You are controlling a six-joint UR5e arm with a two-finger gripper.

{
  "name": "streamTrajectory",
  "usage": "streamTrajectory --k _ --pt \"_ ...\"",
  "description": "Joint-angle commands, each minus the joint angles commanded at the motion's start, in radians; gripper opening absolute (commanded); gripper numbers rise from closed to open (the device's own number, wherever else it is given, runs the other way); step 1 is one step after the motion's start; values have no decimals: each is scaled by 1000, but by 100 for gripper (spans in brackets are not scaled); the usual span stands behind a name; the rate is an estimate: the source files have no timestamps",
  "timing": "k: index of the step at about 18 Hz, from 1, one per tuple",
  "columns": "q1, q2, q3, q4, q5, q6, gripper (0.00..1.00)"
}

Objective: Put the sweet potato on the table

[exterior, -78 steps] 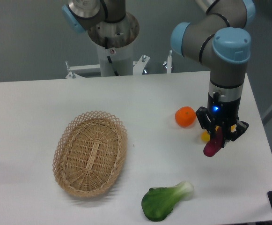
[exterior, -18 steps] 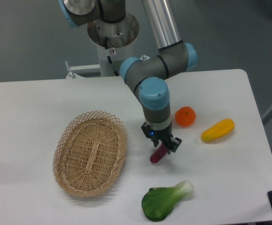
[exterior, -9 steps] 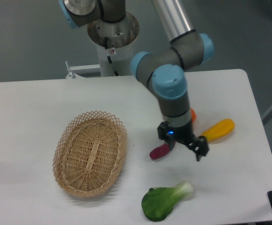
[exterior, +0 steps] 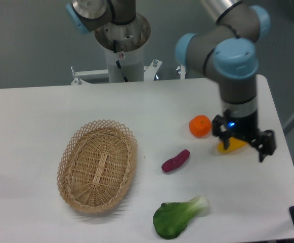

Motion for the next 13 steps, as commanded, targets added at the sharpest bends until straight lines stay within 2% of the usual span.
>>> streamTrajectory --k 3,13 --pt "29 14 -12 0 -41 79 100" --pt "42 28 -32 2 -69 79 100"
